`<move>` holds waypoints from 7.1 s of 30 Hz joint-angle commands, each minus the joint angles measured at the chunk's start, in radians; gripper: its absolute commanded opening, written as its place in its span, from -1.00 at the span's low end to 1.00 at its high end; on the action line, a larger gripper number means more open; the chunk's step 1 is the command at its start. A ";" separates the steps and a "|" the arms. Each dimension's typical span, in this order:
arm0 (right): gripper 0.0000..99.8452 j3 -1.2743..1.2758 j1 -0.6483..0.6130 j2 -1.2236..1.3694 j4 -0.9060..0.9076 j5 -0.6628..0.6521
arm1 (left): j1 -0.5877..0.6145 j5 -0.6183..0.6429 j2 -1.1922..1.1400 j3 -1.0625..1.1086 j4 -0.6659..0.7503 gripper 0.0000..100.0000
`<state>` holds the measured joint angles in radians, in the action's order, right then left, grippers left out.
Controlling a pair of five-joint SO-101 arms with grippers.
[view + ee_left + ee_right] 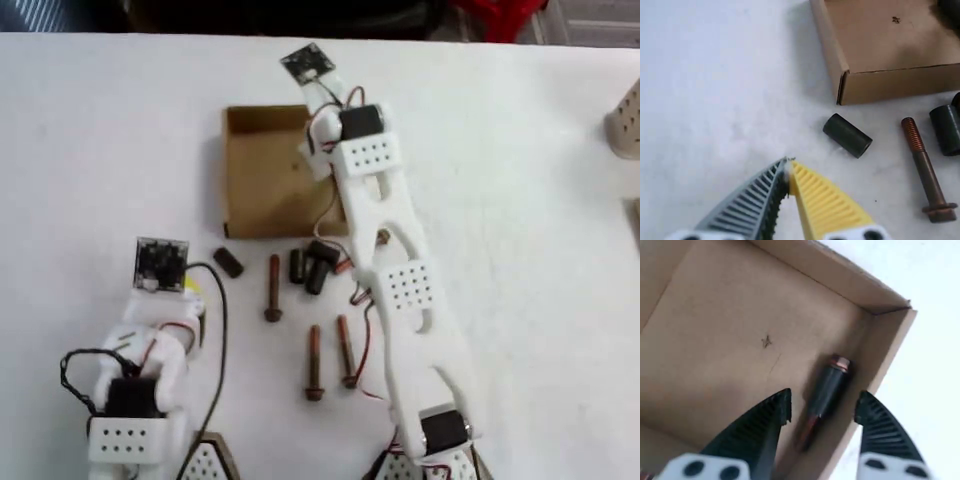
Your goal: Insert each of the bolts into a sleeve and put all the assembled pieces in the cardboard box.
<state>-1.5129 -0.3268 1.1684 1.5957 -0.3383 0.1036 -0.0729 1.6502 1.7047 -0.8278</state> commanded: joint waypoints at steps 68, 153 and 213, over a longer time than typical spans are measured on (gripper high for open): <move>-0.67 1.967 -0.242 -1.178 -0.581 0.624 | -0.018 -0.009 0.012 -0.005 0.000 -0.95; -0.75 1.875 -0.274 -1.018 -0.636 0.736 | -0.016 -0.009 0.012 -0.005 -0.005 -0.95; -0.96 2.762 0.171 -2.290 -0.819 0.388 | -0.025 -0.086 0.010 -0.063 -0.107 -0.95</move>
<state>1.2091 -0.1013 -0.9981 0.8270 0.0560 0.0944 -0.1465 1.6502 1.7016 -0.9306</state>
